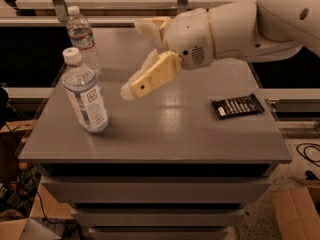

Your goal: Pick blue plastic bottle

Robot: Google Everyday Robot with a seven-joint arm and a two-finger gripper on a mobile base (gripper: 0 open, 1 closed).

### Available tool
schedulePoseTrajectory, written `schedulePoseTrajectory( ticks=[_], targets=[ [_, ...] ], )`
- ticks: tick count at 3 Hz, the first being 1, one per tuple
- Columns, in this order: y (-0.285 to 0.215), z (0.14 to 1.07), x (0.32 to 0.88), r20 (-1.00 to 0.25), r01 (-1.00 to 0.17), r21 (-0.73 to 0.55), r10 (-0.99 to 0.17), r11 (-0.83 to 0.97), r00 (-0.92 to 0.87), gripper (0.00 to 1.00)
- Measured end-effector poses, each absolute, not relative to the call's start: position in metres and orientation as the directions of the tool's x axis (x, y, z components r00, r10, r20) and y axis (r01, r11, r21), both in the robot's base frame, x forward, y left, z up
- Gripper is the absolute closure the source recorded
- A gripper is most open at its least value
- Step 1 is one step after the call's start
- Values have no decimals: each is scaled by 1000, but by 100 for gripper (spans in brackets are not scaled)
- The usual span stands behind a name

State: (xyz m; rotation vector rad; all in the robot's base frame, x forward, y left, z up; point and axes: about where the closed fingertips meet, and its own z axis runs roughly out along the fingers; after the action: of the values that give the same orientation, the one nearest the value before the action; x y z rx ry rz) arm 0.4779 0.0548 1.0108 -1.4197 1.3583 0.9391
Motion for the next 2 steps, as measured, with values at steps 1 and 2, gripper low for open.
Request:
schedulePoseTrajectory(
  ticks=[1, 2],
  targets=[
    [68, 982, 480, -965, -997, -80, -254, 21, 72, 0],
    [80, 956, 487, -974, -999, -48, -219, -2, 48, 0]
  ],
)
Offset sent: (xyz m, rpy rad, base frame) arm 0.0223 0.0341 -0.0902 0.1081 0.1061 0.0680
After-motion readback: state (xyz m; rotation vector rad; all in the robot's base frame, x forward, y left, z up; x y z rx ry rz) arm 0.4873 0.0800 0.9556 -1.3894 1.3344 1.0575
